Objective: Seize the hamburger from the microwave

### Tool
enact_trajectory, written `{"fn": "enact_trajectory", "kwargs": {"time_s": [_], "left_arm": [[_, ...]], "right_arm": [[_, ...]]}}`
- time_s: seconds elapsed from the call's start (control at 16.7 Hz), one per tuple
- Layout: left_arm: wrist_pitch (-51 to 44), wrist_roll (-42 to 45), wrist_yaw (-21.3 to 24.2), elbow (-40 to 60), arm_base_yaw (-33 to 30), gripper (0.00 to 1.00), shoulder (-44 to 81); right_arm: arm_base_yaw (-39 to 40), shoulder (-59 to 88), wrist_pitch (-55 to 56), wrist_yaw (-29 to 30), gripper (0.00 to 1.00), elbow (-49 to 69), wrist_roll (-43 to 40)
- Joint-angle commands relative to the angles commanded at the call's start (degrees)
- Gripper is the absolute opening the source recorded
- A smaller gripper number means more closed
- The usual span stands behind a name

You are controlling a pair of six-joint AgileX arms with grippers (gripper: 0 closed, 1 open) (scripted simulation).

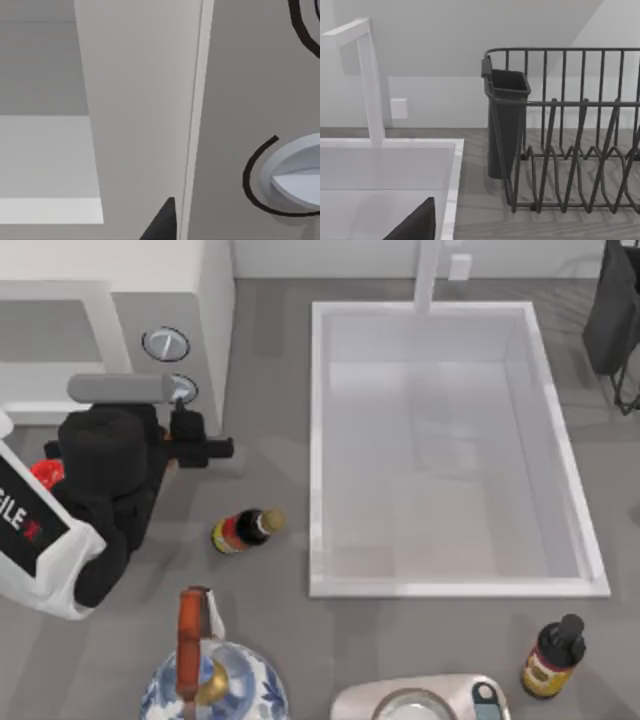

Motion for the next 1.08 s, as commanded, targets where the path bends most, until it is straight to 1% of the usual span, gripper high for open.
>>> {"fn": "enact_trajectory", "kwargs": {"time_s": [0.06,0.84,0.9,1.08], "left_arm": [[0.0,0.0,0.0,0.0,0.0,0.0,0.0],[0.0,0.0,0.0,0.0,0.0,0.98,0.0],[0.0,0.0,0.0,0.0,0.0,1.0,0.0],[0.0,0.0,0.0,0.0,0.0,1.0,0.0]], "right_arm": [[0.0,0.0,0.0,0.0,1.0,0.0,0.0],[0.0,0.0,0.0,0.0,1.0,0.0,0.0],[0.0,0.0,0.0,0.0,1.0,0.0,0.0],[0.0,0.0,0.0,0.0,1.0,0.0,0.0]]}}
